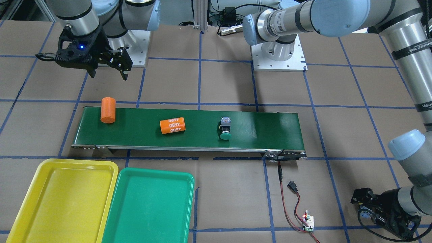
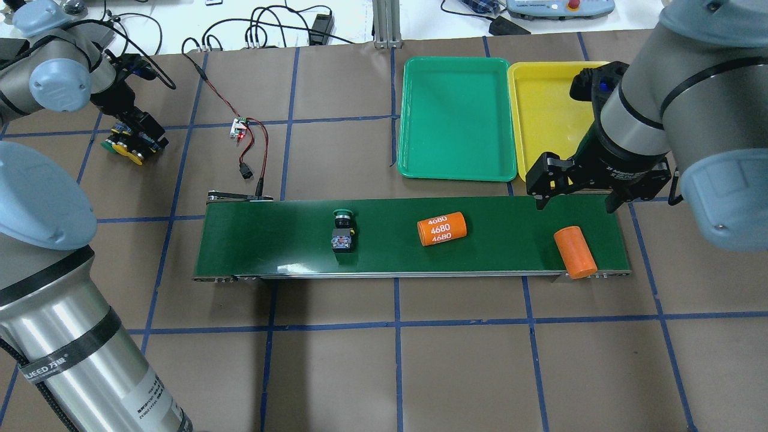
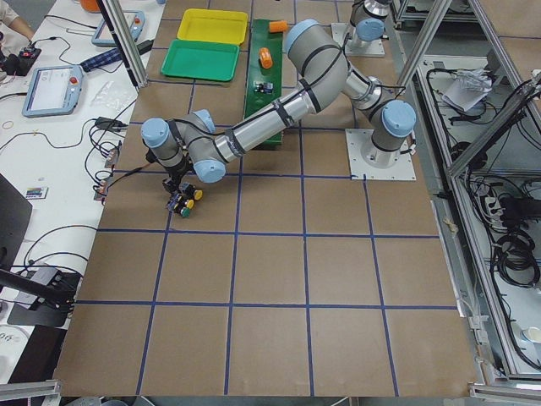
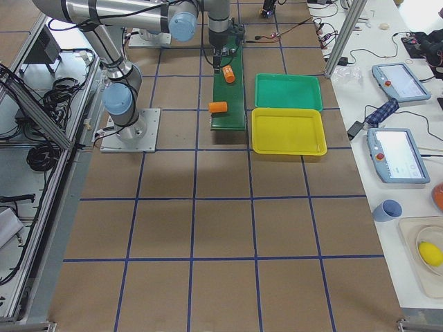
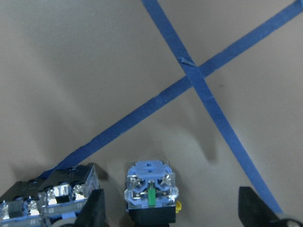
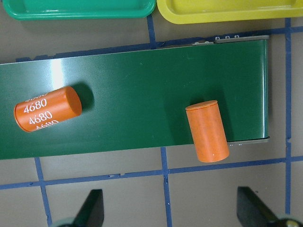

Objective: Sort buttons by color to trays
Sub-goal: 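Grasp the clear button block with the left gripper while right gripper lowers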

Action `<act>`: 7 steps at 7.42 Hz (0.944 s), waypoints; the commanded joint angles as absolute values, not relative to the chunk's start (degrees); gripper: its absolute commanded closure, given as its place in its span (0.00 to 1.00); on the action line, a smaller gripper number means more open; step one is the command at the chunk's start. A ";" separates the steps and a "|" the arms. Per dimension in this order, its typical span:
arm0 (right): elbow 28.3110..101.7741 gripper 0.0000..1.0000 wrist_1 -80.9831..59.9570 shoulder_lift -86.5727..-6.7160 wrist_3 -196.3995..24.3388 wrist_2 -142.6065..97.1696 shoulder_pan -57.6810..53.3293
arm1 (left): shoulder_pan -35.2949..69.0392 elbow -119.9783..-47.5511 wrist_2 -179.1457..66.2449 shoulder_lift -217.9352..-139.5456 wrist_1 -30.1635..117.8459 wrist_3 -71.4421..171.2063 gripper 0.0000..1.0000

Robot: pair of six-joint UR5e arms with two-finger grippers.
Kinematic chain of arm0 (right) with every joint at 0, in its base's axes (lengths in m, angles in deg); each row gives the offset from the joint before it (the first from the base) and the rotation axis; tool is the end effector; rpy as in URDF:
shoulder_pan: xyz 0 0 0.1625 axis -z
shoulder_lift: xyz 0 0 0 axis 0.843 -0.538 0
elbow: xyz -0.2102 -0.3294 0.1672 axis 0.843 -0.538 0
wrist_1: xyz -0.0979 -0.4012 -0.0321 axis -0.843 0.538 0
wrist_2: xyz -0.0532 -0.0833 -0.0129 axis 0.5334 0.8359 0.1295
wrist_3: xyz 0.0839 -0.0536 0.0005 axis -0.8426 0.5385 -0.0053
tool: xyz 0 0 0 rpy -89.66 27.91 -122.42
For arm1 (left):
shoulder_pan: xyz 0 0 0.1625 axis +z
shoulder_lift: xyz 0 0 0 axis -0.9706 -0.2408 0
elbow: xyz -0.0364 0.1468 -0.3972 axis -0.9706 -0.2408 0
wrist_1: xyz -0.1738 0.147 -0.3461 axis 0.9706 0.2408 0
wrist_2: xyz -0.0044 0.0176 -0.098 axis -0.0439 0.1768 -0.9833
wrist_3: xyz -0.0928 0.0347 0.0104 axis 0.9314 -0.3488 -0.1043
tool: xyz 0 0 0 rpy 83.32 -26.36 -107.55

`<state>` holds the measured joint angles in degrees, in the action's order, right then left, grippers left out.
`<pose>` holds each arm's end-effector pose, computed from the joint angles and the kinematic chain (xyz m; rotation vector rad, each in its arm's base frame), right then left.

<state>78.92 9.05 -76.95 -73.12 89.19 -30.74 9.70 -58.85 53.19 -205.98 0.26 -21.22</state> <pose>0.1221 -0.4180 0.4352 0.1470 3.1187 0.0104 0.1798 -0.7517 0.1919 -0.8580 -2.9294 -0.0815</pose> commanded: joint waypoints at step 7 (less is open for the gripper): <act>79.10 0.00 9.16 -76.68 -73.75 89.25 -32.02 | 8.75 -58.62 56.23 -203.38 5.20 -19.36 1.00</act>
<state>79.02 9.13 -76.75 -73.87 89.33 -32.01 9.57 -58.52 56.28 -205.68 1.12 -20.84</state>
